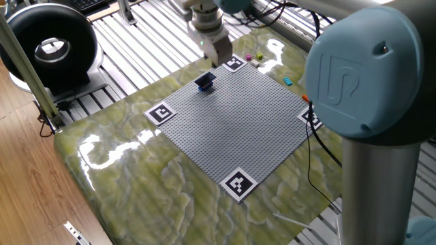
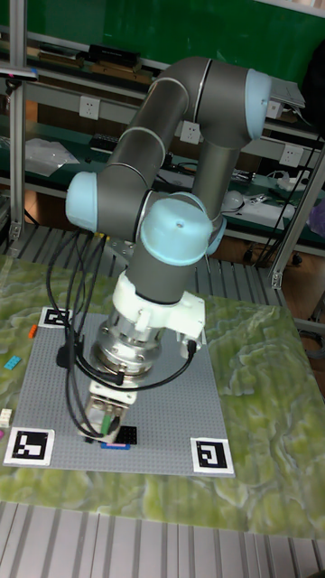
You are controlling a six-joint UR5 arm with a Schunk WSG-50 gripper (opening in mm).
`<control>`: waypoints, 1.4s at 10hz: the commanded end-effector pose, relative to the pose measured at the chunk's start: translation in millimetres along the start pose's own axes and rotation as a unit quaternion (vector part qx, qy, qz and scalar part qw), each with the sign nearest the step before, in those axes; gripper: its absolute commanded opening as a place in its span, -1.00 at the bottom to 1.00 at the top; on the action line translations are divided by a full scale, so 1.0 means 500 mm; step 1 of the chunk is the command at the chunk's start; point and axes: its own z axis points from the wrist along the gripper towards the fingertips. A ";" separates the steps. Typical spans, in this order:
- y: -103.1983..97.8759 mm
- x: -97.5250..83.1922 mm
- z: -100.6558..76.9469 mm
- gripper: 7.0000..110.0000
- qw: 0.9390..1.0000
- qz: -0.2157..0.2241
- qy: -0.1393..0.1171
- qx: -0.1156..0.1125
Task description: Stack small Lego blocks one on top of the other
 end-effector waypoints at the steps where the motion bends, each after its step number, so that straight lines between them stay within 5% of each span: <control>1: -0.050 0.105 -0.013 -1.00 0.998 0.004 0.064 0.013; 5: -0.081 0.231 0.041 -1.00 0.991 -0.004 0.127 0.031; 7: -0.116 0.277 0.062 -1.00 0.985 0.041 0.146 0.080; 10: -0.196 0.316 0.046 -1.00 0.962 0.123 0.150 0.192; 13: -0.177 0.296 0.043 -1.00 0.967 0.136 0.137 0.168; 14: -0.172 0.270 0.067 -1.00 0.970 0.149 0.106 0.160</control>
